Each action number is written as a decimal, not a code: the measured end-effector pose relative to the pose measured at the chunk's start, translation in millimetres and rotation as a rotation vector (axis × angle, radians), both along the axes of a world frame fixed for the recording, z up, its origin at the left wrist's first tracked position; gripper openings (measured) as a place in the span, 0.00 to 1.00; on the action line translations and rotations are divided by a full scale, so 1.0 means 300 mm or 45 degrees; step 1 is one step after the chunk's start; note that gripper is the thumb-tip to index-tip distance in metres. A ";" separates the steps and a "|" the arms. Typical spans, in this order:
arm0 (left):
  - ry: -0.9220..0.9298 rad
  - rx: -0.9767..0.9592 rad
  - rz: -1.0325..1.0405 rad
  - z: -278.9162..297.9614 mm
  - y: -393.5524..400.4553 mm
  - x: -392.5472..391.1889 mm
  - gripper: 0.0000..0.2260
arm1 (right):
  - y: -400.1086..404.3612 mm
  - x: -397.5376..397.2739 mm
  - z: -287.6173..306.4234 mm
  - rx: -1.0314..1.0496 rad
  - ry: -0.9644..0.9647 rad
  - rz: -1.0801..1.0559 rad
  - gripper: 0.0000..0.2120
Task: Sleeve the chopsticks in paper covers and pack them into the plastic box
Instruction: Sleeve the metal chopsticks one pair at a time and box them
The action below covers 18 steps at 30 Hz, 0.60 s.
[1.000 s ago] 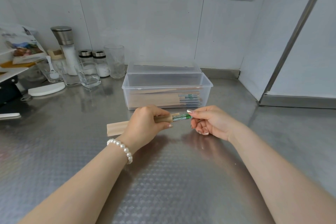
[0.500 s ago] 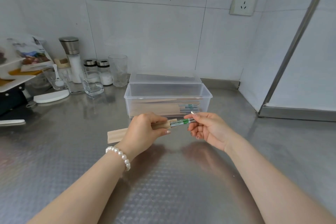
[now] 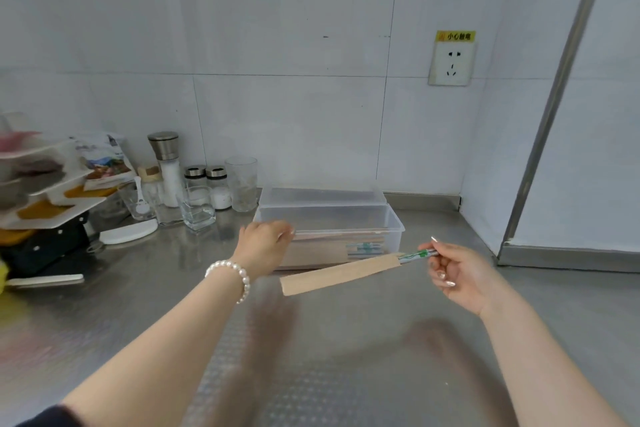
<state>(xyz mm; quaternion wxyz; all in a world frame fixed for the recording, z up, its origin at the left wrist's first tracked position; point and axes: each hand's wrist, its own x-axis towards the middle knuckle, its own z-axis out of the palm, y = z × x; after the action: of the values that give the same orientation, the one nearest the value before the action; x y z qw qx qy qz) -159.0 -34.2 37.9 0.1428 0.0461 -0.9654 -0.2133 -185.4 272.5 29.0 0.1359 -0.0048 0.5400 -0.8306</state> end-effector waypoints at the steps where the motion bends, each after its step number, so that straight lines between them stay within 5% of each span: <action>1: 0.026 0.041 -0.022 -0.006 -0.003 0.004 0.11 | 0.008 0.001 0.008 -0.053 -0.009 -0.018 0.12; 8: 0.174 0.097 -0.083 -0.030 -0.008 0.114 0.08 | 0.034 -0.005 0.096 -0.259 0.031 -0.206 0.12; 18: 0.298 0.092 -0.249 -0.035 0.053 0.282 0.10 | -0.100 0.080 0.162 0.623 0.303 -0.264 0.14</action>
<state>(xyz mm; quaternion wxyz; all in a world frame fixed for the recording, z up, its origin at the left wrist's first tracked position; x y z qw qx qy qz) -74.5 -18.2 27.5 0.2312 -0.0683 -0.9337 -0.2649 -161.4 242.6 77.5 -0.0170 -0.0138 0.7341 -0.6787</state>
